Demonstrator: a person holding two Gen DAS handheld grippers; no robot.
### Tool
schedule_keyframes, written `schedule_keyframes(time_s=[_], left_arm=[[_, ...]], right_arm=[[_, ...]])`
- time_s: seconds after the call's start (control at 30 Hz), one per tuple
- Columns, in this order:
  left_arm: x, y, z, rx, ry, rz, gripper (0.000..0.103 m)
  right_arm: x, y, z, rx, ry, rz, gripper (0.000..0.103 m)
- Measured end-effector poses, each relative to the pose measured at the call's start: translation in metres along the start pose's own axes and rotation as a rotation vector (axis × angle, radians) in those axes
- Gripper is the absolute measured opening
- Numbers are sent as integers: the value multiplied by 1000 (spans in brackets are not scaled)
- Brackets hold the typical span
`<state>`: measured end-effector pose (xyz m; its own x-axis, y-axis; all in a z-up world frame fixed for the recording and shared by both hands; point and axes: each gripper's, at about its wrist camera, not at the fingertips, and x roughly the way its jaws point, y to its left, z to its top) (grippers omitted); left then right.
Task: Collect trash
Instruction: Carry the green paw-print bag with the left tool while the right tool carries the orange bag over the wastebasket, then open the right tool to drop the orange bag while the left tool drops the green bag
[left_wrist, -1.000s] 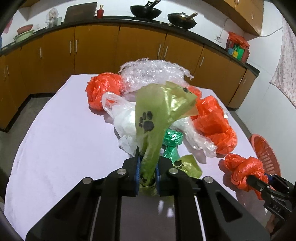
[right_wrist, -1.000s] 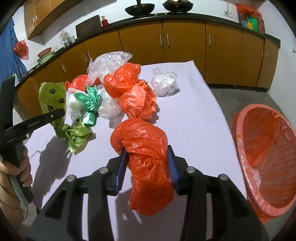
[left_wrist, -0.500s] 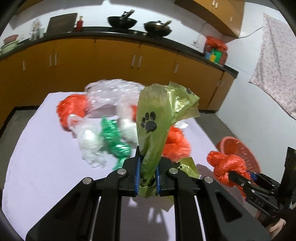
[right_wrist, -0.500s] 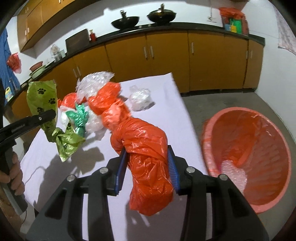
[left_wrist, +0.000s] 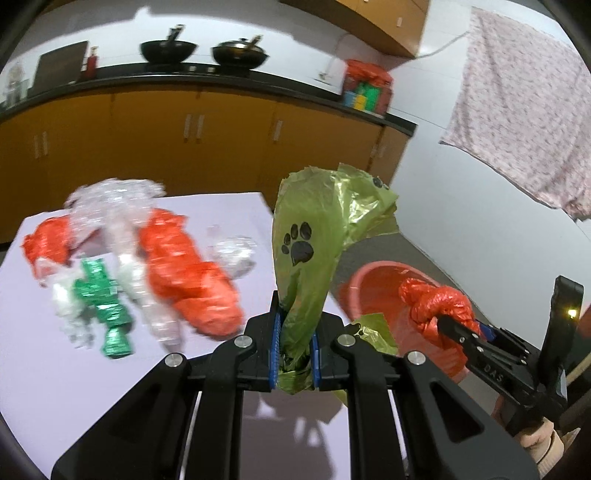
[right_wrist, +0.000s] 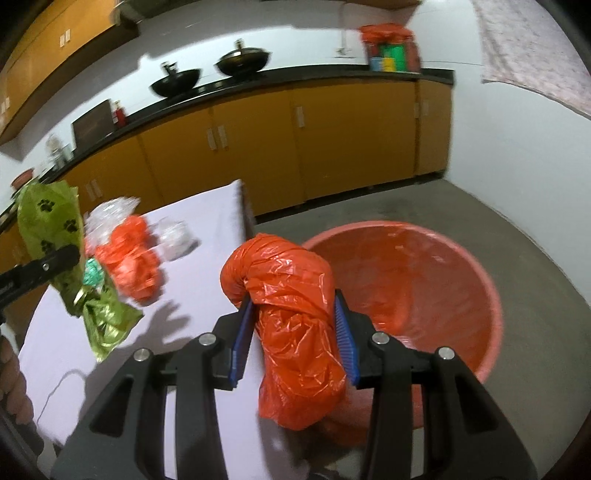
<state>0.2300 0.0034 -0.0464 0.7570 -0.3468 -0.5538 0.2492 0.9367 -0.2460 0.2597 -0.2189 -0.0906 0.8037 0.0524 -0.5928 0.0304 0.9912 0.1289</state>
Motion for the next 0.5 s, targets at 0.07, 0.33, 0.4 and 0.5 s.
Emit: schedule_keyframes(time_s=[0.07,0.33,0.4,0.5], left_arm=[[7,-14,2,20,4,-19,13],[35,-61,5,70,23,-84,13],[41,-70,5,80,27,-96,13],[50,-83,5,98,36,-112,13]], right_arm=[[-2,-9,1,13,-5,-14,41],[-9,-52,5,63,-29,-81,41],[-10,-58,6,64,-34,-92,41],[-11,-65,8,67,-42,-106,41]])
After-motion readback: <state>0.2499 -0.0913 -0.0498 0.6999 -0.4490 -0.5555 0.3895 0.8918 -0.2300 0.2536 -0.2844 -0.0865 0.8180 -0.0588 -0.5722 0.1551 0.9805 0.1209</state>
